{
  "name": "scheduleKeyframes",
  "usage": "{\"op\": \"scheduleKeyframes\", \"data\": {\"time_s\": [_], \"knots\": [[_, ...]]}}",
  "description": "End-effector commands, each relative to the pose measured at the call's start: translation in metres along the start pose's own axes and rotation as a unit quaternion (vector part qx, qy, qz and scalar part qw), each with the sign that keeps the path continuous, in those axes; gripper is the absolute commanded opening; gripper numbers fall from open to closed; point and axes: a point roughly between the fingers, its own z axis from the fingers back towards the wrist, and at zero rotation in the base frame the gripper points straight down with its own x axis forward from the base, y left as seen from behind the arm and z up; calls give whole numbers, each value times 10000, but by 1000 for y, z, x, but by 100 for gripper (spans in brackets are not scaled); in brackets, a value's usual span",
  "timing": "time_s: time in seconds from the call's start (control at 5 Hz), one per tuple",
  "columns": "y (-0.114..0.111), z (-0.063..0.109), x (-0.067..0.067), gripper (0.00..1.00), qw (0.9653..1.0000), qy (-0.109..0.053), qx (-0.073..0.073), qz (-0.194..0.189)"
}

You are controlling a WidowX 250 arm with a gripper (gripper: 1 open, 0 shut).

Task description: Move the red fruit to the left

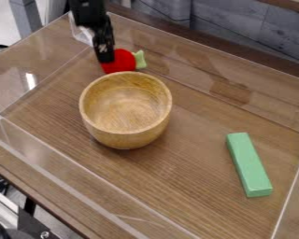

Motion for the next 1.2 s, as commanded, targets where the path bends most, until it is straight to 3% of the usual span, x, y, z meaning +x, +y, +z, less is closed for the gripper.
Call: {"op": "scheduleKeyframes", "data": {"time_s": [0.0, 0.2, 0.4, 0.6, 1.0], "knots": [[0, 62, -19, 100, 9989, 265, -364, -146], [17, 82, -51, 100, 9986, 300, -364, -249], [32, 75, -77, 100, 9990, 314, -306, -86], [55, 66, -97, 0, 9992, 311, -254, 50], [83, 31, -131, 0, 9995, 310, -64, -42]]}}
